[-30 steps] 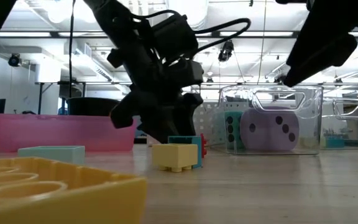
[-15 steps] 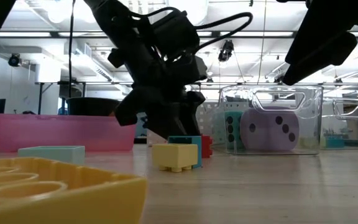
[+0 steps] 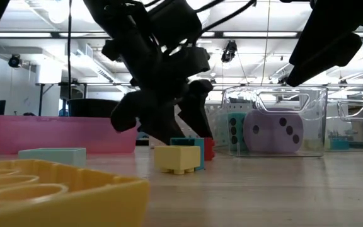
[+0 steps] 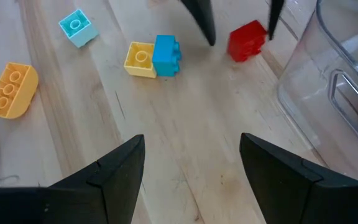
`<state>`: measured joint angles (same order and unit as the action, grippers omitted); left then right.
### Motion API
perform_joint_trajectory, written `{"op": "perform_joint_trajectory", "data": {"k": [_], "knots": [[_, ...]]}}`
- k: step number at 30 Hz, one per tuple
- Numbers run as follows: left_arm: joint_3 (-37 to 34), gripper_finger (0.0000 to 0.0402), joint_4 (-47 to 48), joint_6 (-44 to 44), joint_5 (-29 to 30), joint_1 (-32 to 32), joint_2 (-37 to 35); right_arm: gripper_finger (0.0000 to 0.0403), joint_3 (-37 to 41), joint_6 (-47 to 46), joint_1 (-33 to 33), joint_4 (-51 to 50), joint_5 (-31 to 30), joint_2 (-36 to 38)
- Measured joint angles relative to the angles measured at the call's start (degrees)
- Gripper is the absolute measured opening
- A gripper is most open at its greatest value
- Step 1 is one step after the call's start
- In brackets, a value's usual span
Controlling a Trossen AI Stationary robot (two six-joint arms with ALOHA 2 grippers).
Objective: Pick & Place Toys
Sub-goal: Put the small red game piece into the right transparent bin
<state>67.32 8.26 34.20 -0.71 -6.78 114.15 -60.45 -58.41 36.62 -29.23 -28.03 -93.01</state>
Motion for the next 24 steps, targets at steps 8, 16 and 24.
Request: {"op": "perform_joint_trajectory", "data": {"k": [8,16,24], "knots": [[-0.12,0.0285,-0.86,2.89,1.83,-1.3,0.02,0.0263,0.01,-0.02,0.0,0.02,0.0,0.0],[-0.12,0.0204,-0.51,2.64,1.79,-1.32,0.02,0.0263,0.03,-0.02,0.0,0.01,0.0,-0.02],[-0.06,0.0112,0.61,-0.02,0.93,-1.32,0.0,0.0263,0.03,-0.02,0.0,0.02,0.0,-0.04]]}}
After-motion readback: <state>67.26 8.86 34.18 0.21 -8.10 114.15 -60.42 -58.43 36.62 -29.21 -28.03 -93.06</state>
